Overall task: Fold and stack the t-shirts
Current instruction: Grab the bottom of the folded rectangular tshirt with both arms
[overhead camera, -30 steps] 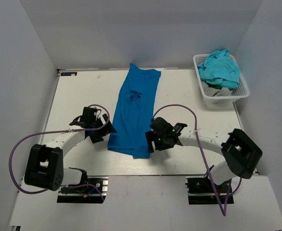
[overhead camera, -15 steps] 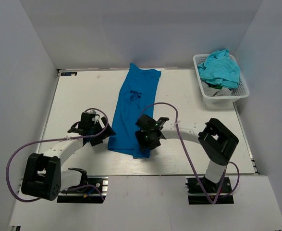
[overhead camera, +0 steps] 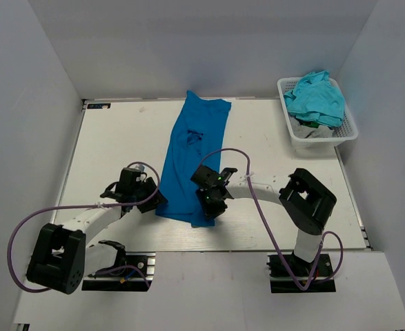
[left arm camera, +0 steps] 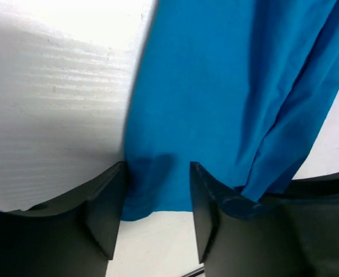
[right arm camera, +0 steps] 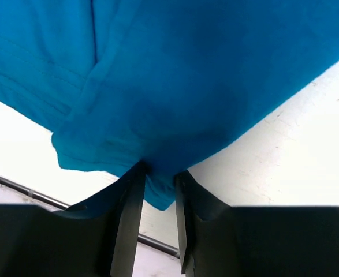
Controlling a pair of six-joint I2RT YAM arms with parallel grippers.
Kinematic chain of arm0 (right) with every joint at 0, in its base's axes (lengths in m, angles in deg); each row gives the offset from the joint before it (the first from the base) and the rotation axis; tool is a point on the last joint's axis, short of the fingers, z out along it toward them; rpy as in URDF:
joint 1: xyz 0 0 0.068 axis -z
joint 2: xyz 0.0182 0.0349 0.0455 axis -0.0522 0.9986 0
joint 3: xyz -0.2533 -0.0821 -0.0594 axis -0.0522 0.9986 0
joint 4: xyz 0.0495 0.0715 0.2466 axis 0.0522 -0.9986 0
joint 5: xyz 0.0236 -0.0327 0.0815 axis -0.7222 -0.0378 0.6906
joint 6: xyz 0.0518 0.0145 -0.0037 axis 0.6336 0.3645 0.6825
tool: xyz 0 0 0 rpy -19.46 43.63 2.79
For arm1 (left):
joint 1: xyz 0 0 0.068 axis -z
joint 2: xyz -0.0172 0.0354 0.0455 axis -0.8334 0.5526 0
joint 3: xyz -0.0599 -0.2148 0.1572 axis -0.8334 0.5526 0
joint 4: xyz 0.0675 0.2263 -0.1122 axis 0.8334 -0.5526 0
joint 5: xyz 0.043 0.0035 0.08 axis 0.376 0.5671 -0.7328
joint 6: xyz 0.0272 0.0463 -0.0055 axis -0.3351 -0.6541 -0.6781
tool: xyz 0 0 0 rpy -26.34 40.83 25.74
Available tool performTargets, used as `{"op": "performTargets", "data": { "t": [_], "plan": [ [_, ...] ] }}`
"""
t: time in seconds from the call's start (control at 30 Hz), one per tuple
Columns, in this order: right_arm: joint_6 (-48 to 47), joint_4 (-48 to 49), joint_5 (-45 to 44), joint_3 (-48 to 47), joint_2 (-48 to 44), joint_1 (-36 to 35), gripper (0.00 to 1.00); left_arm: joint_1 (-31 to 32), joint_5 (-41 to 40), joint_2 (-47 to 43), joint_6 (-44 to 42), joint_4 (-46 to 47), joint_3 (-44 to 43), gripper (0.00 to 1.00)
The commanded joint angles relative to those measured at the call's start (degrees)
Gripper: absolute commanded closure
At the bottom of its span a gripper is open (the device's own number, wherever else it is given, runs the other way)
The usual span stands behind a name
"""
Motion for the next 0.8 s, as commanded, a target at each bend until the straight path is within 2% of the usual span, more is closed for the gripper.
{"op": "performTargets", "data": {
  "t": [0.0, 0.03, 0.17, 0.27, 0.33, 0.4, 0.53, 0.67, 0.7, 0.77],
  "plan": [
    [0.4, -1.2, 2.5, -0.7, 0.3, -0.1, 0.67, 1.1, -1.7, 1.8, 0.1, -9.7, 3.7, 0.43],
    [0.3, -1.1, 2.8, -0.9, 0.3, -0.3, 0.68, 1.6, -2.2, 1.8, 0.1, -9.7, 4.2, 0.48],
    [0.4, -0.9, 4.1, -0.6, -0.3, -0.1, 0.71, 2.1, -2.2, 0.1, 1.3, -10.3, 4.8, 0.54],
    [0.6, -0.8, 4.8, -0.3, -0.6, -0.1, 0.69, 2.7, -2.2, -0.6, 2.0, -12.3, 4.8, 0.55],
    [0.9, -1.1, 4.8, -0.3, -0.8, 0.0, 0.66, 3.3, -2.9, -0.6, 3.5, -14.2, 4.8, 0.45],
    [1.0, -1.7, 5.2, 0.2, -1.3, 0.1, 0.65, 3.9, -2.9, -1.1, 4.9, -16.3, 3.8, 0.39],
    [2.0, -1.0, 6.2, 2.0, -2.9, 0.1, 0.63, 4.9, -2.9, -3.2, 8.6, -21.4, 2.5, 0.37],
    [1.6, -0.3, 6.8, 2.2, -2.8, 0.1, 0.63, 4.9, -3.3, -5.5, 9.5, -20.8, 3.0, 0.40],
    [1.9, -0.3, 7.0, 2.3, -2.7, 0.1, 0.63, 4.9, -5.3, -5.5, 9.5, -20.8, 3.0, 0.46],
    [1.5, -0.2, 7.1, 2.2, -2.3, 0.1, 0.63, 4.9, -8.0, -4.1, 10.2, -20.2, 2.2, 0.51]
  ]
}}
